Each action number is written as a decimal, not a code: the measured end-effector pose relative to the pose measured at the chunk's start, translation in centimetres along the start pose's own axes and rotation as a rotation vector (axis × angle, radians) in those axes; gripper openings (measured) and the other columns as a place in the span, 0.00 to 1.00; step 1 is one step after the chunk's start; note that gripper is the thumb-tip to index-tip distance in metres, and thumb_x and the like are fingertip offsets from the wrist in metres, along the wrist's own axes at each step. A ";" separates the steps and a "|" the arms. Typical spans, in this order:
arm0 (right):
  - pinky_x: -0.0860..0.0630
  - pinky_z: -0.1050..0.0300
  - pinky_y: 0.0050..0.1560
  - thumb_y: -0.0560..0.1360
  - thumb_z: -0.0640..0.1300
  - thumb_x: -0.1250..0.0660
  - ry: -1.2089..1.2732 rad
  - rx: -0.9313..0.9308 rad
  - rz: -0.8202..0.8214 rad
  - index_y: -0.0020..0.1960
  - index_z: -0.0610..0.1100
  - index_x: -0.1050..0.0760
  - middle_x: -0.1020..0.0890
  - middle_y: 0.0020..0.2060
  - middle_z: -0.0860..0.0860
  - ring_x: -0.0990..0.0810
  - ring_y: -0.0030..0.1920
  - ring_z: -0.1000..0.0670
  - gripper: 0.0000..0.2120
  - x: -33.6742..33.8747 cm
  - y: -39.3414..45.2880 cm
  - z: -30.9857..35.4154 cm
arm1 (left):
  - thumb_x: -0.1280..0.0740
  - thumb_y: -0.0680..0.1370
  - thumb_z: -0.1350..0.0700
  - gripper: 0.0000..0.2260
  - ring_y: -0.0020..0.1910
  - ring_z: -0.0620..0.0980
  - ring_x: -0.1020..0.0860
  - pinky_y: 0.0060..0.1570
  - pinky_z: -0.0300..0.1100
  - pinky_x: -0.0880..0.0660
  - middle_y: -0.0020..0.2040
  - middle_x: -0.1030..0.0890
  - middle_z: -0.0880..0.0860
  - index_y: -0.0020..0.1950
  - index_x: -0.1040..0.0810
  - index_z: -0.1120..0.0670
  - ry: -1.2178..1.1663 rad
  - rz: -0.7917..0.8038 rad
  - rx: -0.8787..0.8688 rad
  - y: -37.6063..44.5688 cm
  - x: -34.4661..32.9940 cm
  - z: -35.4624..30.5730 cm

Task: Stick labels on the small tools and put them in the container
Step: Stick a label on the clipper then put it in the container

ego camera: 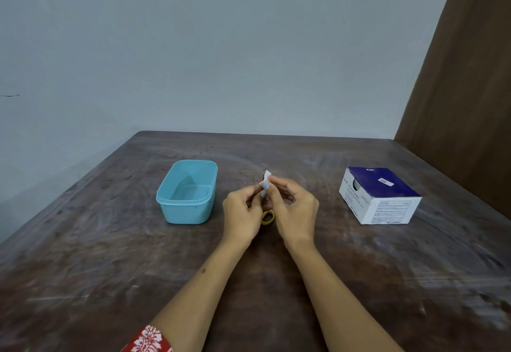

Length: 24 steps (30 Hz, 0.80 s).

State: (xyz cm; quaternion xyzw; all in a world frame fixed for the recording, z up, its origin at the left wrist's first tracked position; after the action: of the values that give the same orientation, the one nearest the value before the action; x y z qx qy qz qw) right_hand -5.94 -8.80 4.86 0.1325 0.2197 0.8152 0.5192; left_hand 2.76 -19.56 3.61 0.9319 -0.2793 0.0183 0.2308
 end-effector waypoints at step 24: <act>0.19 0.57 0.39 0.67 0.37 0.25 0.092 -0.142 -0.107 0.39 0.49 0.21 0.17 0.35 0.53 0.17 0.37 0.54 0.09 1.4 0.4 -0.7 | 0.40 0.77 0.71 0.10 0.35 0.45 0.17 0.38 0.33 0.21 0.39 0.17 0.54 0.56 0.22 0.67 -0.369 0.182 0.193 -0.2 -2.6 1.5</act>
State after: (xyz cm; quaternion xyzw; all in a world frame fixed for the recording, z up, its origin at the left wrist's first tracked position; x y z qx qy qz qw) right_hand -7.17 -7.80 4.39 0.0458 0.1915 0.8052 0.5593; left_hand 0.53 -18.72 1.76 0.9082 -0.3966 -0.1051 0.0832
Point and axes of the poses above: each hand's wrist, its own y-axis towards the middle knuckle, its own x-axis out of the back of the hand, z = x × y, the point moved 10 cm from there along y, towards the middle knuckle
